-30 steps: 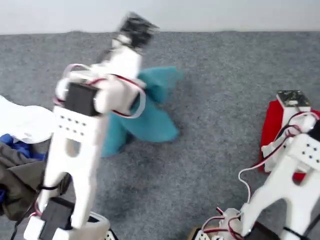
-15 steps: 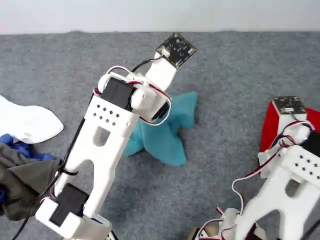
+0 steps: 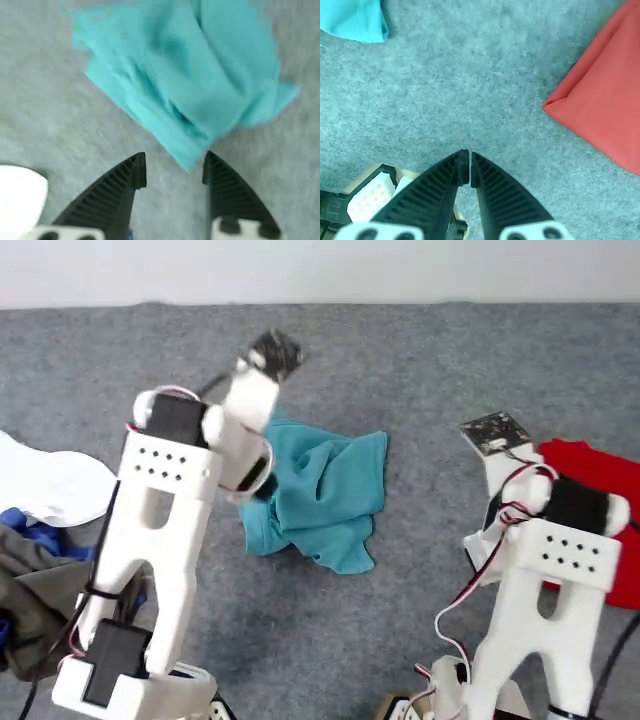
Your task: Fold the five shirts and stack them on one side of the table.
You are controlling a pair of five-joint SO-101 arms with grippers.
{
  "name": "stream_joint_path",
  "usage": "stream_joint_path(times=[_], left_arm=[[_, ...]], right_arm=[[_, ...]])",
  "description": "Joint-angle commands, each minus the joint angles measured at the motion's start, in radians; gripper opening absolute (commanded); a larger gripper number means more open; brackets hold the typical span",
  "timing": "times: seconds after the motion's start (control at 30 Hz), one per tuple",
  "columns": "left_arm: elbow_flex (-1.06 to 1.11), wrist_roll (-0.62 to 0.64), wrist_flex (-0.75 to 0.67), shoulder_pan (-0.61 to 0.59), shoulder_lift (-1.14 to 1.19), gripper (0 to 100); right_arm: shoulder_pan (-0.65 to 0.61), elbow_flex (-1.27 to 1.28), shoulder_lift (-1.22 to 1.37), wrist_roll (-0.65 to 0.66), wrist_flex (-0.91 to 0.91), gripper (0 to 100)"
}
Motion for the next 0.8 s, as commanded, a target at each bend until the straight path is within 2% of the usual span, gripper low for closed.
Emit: stream_joint_path(times=[0.0, 0.2, 0.43, 0.6, 0.73, 0.77], left_arm=[[0.154, -0.054, -0.063, -0.015, -0.041, 20], [0.404, -0.091, -0.262, -0.012, -0.041, 20], [0.552, -0.083, -0.471, -0.006, -0.009, 20], [0.527, -0.038, -0.520, -0.006, 0.129, 17], [0.418, -0.020, -0.479, -0.006, 0.123, 2], [0.384, -0.020, -0.456, -0.006, 0.106, 1]], right_arm=[[-0.015, -0.003, -0.016, -0.011, 0.041, 1.2], [-0.013, -0.003, -0.016, -0.011, 0.044, 1.2], [-0.013, 0.028, -0.018, -0.011, 0.042, 1.2], [-0.013, 0.087, -0.022, -0.011, 0.042, 0.9], [-0.013, 0.087, -0.027, -0.011, 0.042, 0.9], [-0.013, 0.087, -0.027, -0.011, 0.042, 0.9]])
